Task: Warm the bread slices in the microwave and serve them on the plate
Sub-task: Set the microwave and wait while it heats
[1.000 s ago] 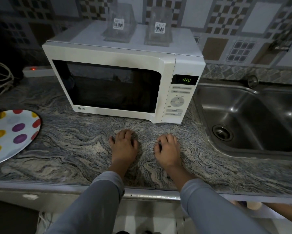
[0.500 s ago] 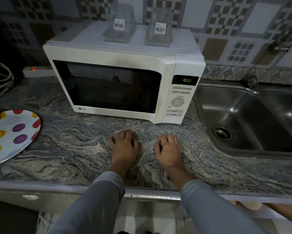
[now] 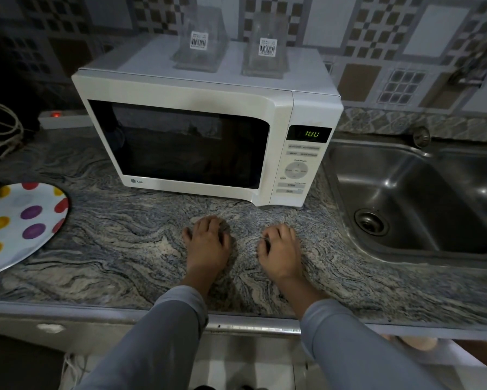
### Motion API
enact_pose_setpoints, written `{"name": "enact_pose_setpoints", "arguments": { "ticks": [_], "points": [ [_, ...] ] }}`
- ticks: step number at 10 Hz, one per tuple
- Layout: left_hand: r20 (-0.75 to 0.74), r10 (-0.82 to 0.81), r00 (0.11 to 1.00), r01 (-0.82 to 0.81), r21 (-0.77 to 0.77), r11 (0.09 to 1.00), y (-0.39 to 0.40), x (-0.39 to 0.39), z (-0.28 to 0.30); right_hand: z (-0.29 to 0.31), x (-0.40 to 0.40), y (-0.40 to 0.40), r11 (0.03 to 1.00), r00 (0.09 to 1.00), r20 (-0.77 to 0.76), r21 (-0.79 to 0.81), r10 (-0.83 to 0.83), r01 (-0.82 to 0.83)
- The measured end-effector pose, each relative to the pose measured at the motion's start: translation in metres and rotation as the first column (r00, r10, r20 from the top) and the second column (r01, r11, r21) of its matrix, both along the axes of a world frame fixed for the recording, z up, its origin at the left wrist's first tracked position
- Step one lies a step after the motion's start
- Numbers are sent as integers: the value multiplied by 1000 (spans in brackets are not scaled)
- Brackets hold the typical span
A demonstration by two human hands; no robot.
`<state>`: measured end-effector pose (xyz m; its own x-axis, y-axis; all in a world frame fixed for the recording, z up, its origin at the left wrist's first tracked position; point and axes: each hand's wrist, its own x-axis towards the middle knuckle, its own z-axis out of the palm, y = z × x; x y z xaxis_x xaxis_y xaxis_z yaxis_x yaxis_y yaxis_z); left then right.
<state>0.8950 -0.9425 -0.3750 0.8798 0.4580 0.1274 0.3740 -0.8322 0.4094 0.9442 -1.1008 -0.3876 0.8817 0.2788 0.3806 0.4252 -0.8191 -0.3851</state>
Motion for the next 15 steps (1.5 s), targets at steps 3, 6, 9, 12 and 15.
{"name": "enact_pose_setpoints", "arguments": {
  "ticks": [3,6,9,12,15],
  "points": [
    [13,2,1000,-2,-8,1000,0,0,1,0,1,0,1000,1000,-15,-4,2,-2],
    [7,2,1000,-2,12,1000,0,1,-1,1,1,-1,1000,1000,-6,17,15,-15],
    [-10,5,1000,-4,18,1000,0,2,-2,1,1,-1,1000,1000,-28,5,10,-10],
    [2,7,1000,-7,12,1000,0,2,-1,3,0,0,1000,999,-43,4,11,-11],
    [18,5,1000,-5,18,1000,0,0,0,5,-1,0,1000,999,-51,12,11,-11]
  ]
}}
